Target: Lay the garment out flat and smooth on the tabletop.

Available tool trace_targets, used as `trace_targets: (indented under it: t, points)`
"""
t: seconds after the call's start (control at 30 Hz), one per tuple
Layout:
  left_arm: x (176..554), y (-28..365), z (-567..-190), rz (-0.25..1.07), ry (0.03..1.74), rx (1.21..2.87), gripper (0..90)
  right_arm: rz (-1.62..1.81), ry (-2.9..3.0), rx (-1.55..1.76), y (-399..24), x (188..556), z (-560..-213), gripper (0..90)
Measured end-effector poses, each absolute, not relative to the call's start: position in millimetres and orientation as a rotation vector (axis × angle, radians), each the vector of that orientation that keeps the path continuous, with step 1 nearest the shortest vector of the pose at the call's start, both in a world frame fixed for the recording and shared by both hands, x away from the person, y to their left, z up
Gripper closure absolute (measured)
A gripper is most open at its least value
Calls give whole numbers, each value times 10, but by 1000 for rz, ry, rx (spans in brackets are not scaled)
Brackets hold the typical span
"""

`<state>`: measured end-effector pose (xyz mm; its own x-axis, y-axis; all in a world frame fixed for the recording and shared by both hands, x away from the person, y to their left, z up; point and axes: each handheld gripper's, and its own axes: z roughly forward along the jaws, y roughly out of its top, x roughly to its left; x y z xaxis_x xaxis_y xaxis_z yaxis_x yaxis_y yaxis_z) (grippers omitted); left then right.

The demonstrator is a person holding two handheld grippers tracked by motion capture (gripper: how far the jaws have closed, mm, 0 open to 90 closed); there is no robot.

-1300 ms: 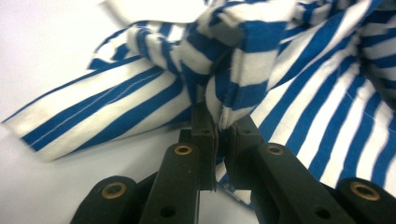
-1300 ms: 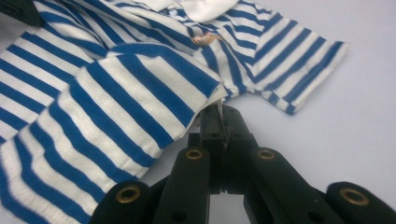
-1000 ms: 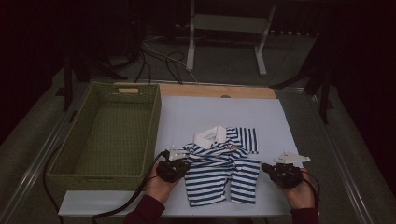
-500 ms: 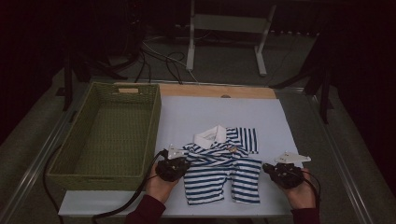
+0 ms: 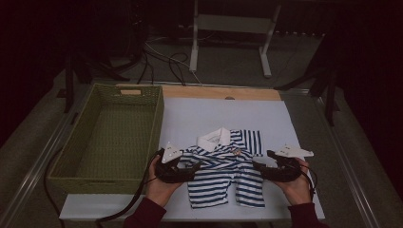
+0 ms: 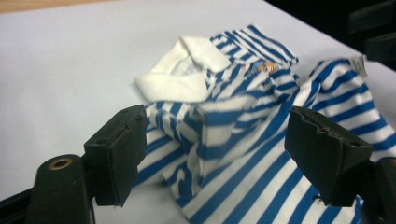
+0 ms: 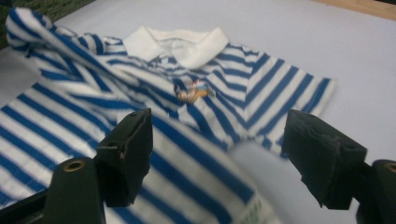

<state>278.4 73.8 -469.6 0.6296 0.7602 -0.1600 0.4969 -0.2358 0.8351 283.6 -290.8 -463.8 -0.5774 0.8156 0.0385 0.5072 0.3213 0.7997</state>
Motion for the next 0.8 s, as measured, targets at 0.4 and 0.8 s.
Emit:
trace_targets:
  t: [0.4,0.8]
  points:
    - [2931,708,-4677,373,1052,1843,173,1150,2138,1228,-2813,3315,-4688,277]
    - [2946,725,-4671,380,1064,1814,105,1031,2050,1414,-2931,3869,-4952,317]
